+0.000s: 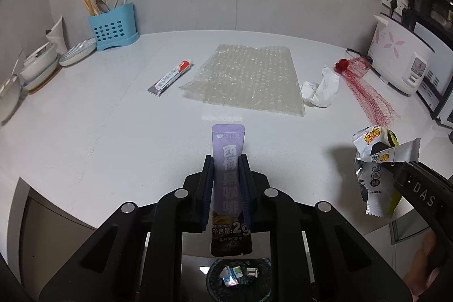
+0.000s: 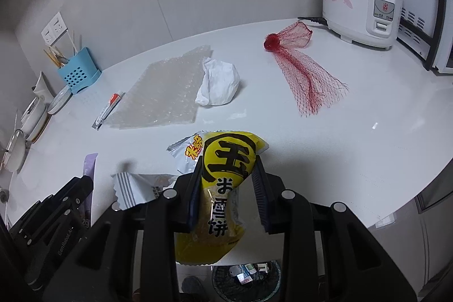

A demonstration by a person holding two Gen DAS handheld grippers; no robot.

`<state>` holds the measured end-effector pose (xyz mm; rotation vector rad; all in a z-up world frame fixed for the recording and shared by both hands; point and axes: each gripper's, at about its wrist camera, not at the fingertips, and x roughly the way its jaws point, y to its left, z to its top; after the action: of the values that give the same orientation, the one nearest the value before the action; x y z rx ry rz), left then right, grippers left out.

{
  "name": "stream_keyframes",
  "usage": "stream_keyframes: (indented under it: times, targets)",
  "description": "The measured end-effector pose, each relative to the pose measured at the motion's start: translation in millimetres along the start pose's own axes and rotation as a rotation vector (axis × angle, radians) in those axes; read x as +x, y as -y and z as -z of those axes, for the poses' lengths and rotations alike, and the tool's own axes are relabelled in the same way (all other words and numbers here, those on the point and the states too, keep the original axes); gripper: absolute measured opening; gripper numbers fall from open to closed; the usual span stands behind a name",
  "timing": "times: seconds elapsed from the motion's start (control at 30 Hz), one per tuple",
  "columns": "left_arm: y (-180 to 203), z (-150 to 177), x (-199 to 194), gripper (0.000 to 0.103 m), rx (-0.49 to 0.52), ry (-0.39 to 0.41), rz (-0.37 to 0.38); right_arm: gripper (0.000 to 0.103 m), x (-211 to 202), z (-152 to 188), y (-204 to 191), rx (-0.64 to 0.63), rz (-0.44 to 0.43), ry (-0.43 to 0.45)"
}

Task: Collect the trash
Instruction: 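Carry the snack stick and snack bag down over the wastebasket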

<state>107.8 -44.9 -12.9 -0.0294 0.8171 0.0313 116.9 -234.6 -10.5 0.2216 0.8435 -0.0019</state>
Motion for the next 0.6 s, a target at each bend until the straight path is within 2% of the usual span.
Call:
stream_keyframes:
  times: [0.3,0.6]
  targets:
    - [-2.9,18.0,-35.2,0.017,-0.003,0.044,0.027,0.031,-38.1,18.3,4.5,-0.017,-0.014,0.066]
    - [-7.6,58.2,-87.1,0.017,-0.016,0.126,0.09,0.031,-83.9,57.5,6.6,-0.048,-0.049,0.158]
